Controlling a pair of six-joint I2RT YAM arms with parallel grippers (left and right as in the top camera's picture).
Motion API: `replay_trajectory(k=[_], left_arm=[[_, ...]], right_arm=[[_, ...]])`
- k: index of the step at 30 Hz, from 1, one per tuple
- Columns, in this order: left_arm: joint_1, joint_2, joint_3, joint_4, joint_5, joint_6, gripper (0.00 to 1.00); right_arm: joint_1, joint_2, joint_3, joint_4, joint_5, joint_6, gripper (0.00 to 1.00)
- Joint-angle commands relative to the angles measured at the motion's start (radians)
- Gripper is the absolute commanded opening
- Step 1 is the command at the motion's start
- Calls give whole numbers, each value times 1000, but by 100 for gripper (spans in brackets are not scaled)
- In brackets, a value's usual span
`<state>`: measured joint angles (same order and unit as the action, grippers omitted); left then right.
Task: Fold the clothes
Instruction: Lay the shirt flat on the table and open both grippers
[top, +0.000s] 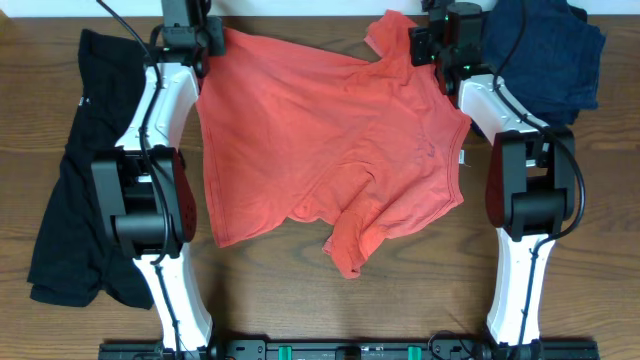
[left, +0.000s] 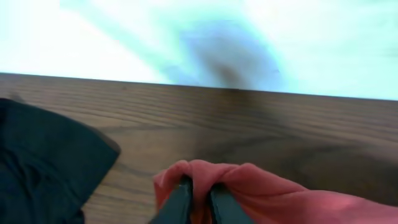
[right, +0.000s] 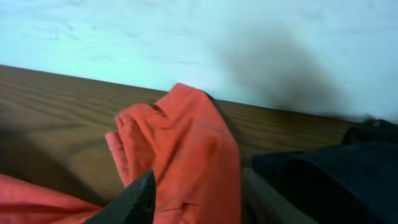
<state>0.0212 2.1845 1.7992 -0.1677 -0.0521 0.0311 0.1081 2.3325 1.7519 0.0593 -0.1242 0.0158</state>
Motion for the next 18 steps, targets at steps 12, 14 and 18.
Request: replay_trajectory(k=[12,14,18], left_arm=[[34,-153,6,-209,17,-3,98],[32,-200,6,-352,69,-4,98],[32,-274,6,-697,187,-76,98]], right_arm=[[-8,-340,19,-438,-90,-62,99],[-2,-392,19,-547,-90,-66,99],[5,-469,19,-728,-91,-66,99]])
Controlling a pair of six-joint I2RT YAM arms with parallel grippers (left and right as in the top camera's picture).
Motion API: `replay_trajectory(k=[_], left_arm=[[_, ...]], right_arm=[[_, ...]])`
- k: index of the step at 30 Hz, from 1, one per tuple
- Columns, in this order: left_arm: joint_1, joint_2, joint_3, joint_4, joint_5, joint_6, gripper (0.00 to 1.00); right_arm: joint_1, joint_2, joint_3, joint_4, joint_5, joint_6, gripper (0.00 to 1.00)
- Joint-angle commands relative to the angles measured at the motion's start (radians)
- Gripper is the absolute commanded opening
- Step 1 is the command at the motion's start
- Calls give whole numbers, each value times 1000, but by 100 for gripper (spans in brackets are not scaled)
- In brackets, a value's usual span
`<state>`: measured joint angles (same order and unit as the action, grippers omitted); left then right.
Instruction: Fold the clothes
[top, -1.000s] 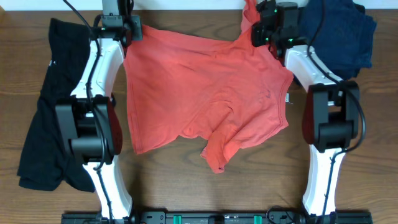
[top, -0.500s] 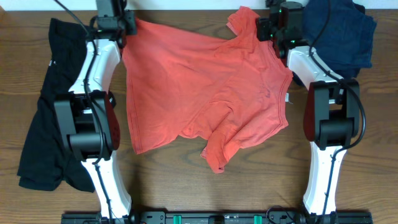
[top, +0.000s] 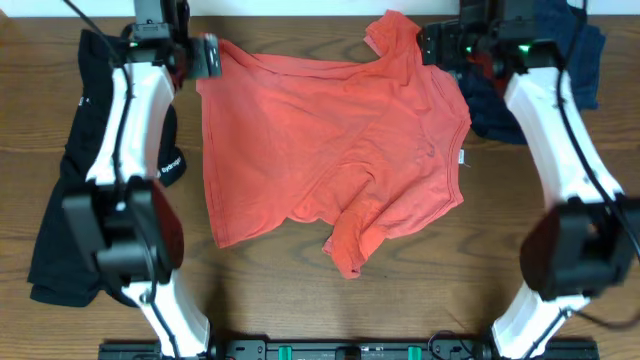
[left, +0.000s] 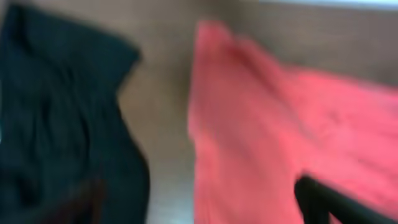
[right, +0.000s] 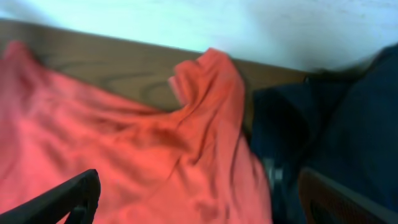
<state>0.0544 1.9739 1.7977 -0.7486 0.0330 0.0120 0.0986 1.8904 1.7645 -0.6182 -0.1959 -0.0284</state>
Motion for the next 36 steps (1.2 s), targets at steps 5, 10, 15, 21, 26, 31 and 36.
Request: replay_trajectory(k=[5,10,15,21,26,31,36], left_arm=[[-19,-80,-11,-496,113,-81,99],[-58,-80,-144,-535,113,-97,100],[-72,-84,-354,-406,139,-180,100],[-72,-224,-669,-173,162,-274,97],[-72,-396,-866,-38,162,-315,96],[-72,-453,-997,35,170,-350,91],[-72,-451,-1054,87,169,-360,69]], right_arm=[[14,-47,6,-182,-22,-12,99],[14,-43,6,-239,-22,-10,99],[14,-43,6,-250,-22,-11,99],[13,-43,6,-264,-21,-41,99],[13,-43,6,-254,-22,-40,99],[13,-43,6,-246,-23,-39,99],[13,-43,6,-252,-48,-40,99]])
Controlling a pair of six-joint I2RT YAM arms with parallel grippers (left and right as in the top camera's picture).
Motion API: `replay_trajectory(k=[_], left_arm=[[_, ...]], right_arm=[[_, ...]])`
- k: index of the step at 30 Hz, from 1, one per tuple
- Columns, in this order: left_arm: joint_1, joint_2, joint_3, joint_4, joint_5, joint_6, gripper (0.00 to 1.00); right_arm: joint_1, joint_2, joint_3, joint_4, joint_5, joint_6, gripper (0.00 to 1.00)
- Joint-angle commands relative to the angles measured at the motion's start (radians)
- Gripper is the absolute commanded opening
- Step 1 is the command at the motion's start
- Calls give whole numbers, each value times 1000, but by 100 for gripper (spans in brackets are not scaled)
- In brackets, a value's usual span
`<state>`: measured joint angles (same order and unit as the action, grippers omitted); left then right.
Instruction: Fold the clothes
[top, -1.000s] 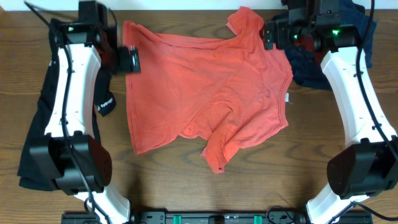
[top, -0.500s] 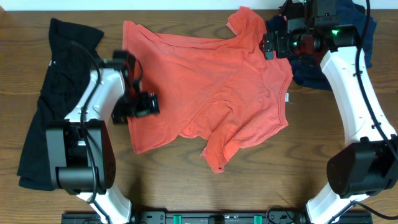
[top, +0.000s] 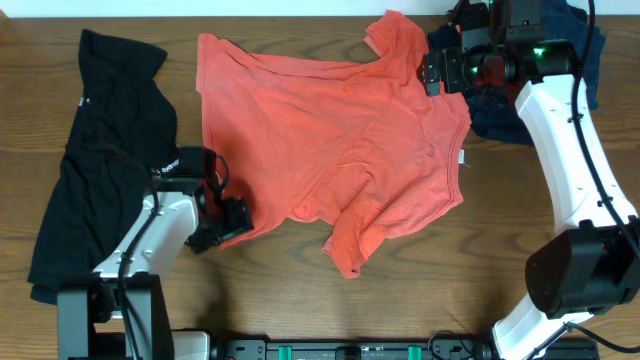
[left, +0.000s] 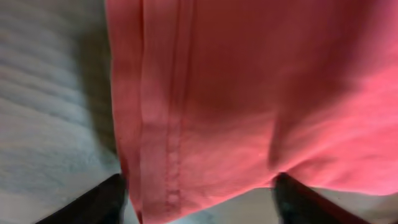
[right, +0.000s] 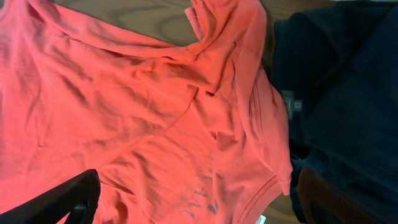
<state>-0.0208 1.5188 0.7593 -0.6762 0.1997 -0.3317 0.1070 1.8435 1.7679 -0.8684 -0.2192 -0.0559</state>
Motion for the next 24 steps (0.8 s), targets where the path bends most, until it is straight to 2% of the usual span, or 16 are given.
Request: replay_trajectory(k=[1,6,7,12,16,20,24], left_arm=[[3,4,-17,17,2,-23,67],[3,4,-17,27,2,-22,65],[3,4,-17,27,2,-22,62],[3,4,-17,35,-1,-22,37],[3,4,-17,38,-2,-22,6],[27,3,-5,66,-2,-22,6],[105,-1,60,40,-2,3,6]], right_arm=[[5,4,3,-2,-25,-12,99],[5,4,3,-3,-25,-12,99],[5,4,3,-3,-25,-12,99],[5,4,3,-3,-25,-12,99],[5,4,3,-6,-25,-13,99],[5,4,3,-8,-25,-13,99],[5,4,3,-11,-24,-13,99]])
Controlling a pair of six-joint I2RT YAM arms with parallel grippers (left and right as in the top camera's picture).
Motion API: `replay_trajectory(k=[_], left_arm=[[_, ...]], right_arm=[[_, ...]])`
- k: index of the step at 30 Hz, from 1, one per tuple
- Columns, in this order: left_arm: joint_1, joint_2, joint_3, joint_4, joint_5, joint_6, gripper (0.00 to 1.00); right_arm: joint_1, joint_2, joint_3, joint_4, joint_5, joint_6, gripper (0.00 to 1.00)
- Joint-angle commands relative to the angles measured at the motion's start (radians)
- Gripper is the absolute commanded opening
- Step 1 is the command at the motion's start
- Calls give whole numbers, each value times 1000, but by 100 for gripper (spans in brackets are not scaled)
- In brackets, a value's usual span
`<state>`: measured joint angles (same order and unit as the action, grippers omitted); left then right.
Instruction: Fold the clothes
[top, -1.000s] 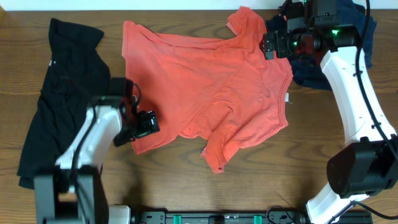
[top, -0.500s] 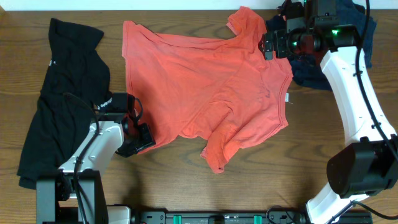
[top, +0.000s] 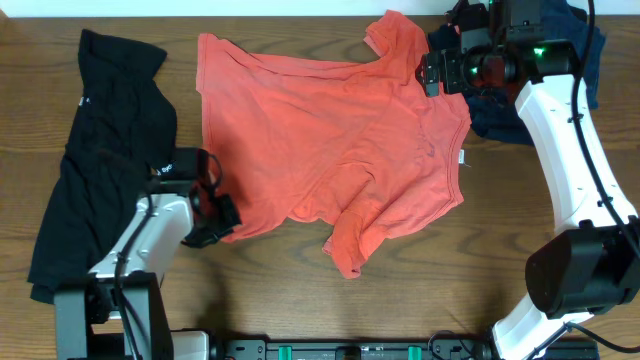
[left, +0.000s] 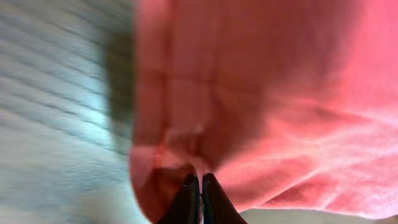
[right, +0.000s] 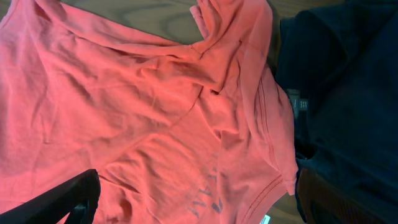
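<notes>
A coral-red T-shirt (top: 330, 140) lies spread flat in the middle of the wooden table, a lower corner folded over itself near the front. My left gripper (top: 218, 218) sits at the shirt's lower left hem corner. In the left wrist view it (left: 200, 190) is shut on a bunched fold of the red fabric (left: 280, 93). My right gripper (top: 432, 72) hangs above the shirt's upper right shoulder. It stands wide open (right: 196, 198) with nothing between its fingers, the shirt (right: 155, 112) below it.
A black garment (top: 95, 160) lies crumpled along the left side of the table (top: 400, 310). A navy garment (top: 560, 60) is heaped at the back right, touching the shirt's sleeve and under the right arm. The arm bases stand at the front edge.
My left gripper was open at the shirt's lower left hem; now it is shut on that hem. The right gripper has stayed open above the upper right shoulder.
First my left gripper was shut on the shirt's upper left corner and my right fingers stood either side of the upper right sleeve. Then both were open and off the cloth. Later the left was open at the lower left hem, which it now grips.
</notes>
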<state>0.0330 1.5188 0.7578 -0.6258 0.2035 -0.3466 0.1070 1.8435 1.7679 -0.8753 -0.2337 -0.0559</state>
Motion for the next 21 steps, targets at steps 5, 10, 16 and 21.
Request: replay_trajectory(k=[5,10,16,21], left_arm=[[158,-20,159,-68,-6,94,6],[253,-51,253,-87,-11,138,6],[331,-66,290,-67,-79,152,6],[383,-66,290,-7,-108,151,6]], right_arm=[[5,4,3,-12,-10,-13,99],[5,4,3,-29,-10,-13,99],[5,4,3,-57,-10,-13,99],[5,4,3,-69,-10,-13,99]])
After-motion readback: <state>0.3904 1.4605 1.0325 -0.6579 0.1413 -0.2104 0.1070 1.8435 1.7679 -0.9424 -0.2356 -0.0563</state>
